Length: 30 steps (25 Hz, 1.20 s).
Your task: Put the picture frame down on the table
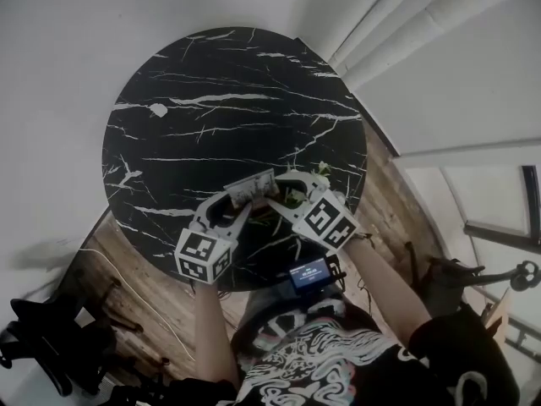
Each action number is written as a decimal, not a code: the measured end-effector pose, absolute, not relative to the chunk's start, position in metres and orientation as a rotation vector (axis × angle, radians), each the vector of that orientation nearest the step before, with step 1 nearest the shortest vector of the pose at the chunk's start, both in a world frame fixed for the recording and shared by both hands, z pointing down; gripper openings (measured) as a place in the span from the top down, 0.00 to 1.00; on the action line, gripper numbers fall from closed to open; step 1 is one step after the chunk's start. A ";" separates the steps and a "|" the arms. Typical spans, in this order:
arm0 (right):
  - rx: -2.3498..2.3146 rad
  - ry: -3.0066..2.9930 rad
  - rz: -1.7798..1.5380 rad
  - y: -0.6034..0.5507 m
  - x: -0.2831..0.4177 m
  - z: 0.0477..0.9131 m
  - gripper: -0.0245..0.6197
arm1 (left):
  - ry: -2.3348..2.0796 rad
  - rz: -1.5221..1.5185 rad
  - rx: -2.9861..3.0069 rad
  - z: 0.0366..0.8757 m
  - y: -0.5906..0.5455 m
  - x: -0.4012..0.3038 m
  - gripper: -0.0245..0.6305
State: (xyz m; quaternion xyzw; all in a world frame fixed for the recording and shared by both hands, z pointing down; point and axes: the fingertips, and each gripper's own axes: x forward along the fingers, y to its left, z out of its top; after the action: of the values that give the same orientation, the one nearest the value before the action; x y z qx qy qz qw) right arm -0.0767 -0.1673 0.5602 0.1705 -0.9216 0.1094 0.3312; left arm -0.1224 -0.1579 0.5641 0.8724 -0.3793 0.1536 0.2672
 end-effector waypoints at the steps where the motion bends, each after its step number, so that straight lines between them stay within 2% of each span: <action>1: 0.440 -2.402 0.282 -0.168 -0.078 0.563 0.74 | -1.023 0.423 2.351 0.567 -0.159 -0.123 0.70; 30: 0.310 -2.119 -0.002 -0.173 -0.079 0.630 0.75 | -1.012 0.795 2.352 0.636 -0.161 -0.117 0.70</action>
State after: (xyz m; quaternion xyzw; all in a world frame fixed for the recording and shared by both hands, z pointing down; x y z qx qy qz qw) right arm -0.0795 -0.1733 0.6301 0.1269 -0.8682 -0.0009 0.4796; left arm -0.1172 -0.1609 0.6364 0.8541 -0.3676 0.2885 0.2284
